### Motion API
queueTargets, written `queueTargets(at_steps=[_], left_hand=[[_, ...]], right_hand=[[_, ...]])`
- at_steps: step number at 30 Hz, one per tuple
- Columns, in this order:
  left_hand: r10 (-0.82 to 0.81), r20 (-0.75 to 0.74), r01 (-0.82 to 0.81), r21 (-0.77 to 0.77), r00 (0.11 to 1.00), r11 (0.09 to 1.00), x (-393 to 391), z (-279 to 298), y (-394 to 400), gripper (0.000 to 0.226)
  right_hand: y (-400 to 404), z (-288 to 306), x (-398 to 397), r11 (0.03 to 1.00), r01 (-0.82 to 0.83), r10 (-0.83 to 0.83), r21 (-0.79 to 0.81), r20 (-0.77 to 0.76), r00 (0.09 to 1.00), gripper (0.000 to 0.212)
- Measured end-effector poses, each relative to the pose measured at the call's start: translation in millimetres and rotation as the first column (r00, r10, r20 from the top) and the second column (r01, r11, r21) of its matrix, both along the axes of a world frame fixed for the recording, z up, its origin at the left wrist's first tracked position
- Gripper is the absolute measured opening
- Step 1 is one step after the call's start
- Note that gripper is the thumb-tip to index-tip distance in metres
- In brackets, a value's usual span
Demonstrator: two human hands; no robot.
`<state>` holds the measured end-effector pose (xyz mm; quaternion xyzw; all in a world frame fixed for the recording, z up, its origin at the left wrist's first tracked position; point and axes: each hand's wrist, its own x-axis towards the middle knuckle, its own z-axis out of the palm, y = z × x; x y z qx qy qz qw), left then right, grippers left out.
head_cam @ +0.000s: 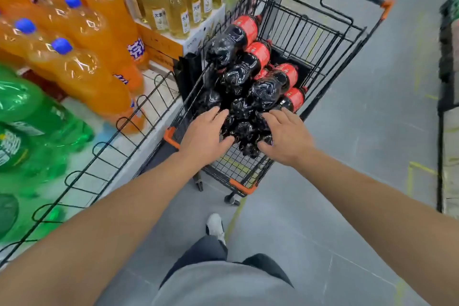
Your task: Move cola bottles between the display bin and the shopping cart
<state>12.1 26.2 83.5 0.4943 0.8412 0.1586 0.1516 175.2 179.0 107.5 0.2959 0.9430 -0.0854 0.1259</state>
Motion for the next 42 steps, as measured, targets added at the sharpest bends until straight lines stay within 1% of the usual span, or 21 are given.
queueTargets(at_steps=[4,8,12,15,18,22,24,26,28,29,31,34,37,39,41,42], left_hand=[[-0.016,0.061,0.016,0.005,0.998,1.000,-4.9,-0.8,64.4,0.074],[0.015,0.106,-0.015,-0.006,0.994,1.000,-7.6,-10.4,124.6,0.074],[0.097,0.135,-0.094,-0.023,0.986,0.995,-11.3,-27.9,189.8,0.075],[0.184,0.152,-0.177,-0.060,0.971,0.982,-12.1,-45.7,234.3,0.074],[0.289,0.167,-0.273,-0.110,0.943,0.956,-10.8,-62.2,269.4,0.075],[0.398,0.162,-0.361,-0.217,0.903,0.907,-15.4,-78.3,301.1,0.084],[0.444,0.149,-0.387,-0.301,0.883,0.871,-19.4,-82.5,311.9,0.093],[0.445,0.090,-0.375,-0.405,0.891,0.834,-22.7,-84.4,319.7,0.103],[0.428,0.040,-0.355,-0.494,0.903,0.794,-22.0,-85.4,325.2,0.110],[0.439,0.034,-0.361,-0.512,0.898,0.780,-20.6,-85.8,327.5,0.110],[0.474,0.013,-0.404,-0.500,0.881,0.766,-13.8,-86.1,329.9,0.107],[0.451,-0.141,-0.467,-0.401,0.881,0.788,7.7,-90.9,328.1,0.103],[0.416,-0.239,-0.475,-0.308,0.877,0.824,24.8,-100.4,322.8,0.103],[0.392,-0.278,-0.466,-0.287,0.877,0.837,32.7,-103.8,320.8,0.101],[0.373,-0.303,-0.449,-0.237,0.877,0.862,36.7,-105.9,318.1,0.091],[0.395,-0.292,-0.454,-0.169,0.871,0.875,34.8,-104.6,317.3,0.080]], right_hand=[[55.6,-1.9,1.7,0.996,0.080,-0.081,-0.034,-0.041,0.996,0.079],[116.2,-11.5,-1.9,0.990,0.121,-0.125,-0.067,-0.063,0.990,0.078],[188.2,-33.2,-16.3,0.988,0.091,-0.099,-0.123,-0.064,0.993,0.079],[243.3,-50.3,-32.7,0.974,0.058,-0.072,-0.218,-0.060,0.996,0.078],[293.5,-69.0,-48.7,0.940,0.097,-0.122,-0.328,-0.057,0.991,0.076],[344.8,-92.1,-67.8,0.885,0.153,-0.209,-0.439,-0.081,0.975,0.065],[362.7,-97.6,-77.2,0.858,0.175,-0.238,-0.483,-0.072,0.969,0.073],[375.9,-105.1,-85.3,0.826,0.207,-0.276,-0.524,-0.056,0.960,0.081],[384.1,-114.1,-90.2,0.794,0.228,-0.302,-0.564,-0.039,0.953,0.083],[386.4,-118.1,-91.4,0.773,0.240,-0.319,-0.587,-0.033,0.947,0.083],[389.4,-124.2,-93.0,0.719,0.274,-0.359,-0.639,-0.004,0.933,0.082],[394.5,-130.8,-94.9,0.648,0.334,-0.430,-0.685,0.033,0.902,0.087],[397.6,-139.1,-99.4,0.581,0.375,-0.479,-0.722,0.069,0.875,0.095],[399.2,-143.9,-105.7,0.541,0.406,-0.504,-0.736,0.103,0.858,0.101],[400.1,-148.3,-113.2,0.485,0.451,-0.546,-0.749,0.143,0.825,0.105],[400.5,-150.3,-116.2,0.466,0.466,-0.562,-0.752,0.155,0.813,0.107]])
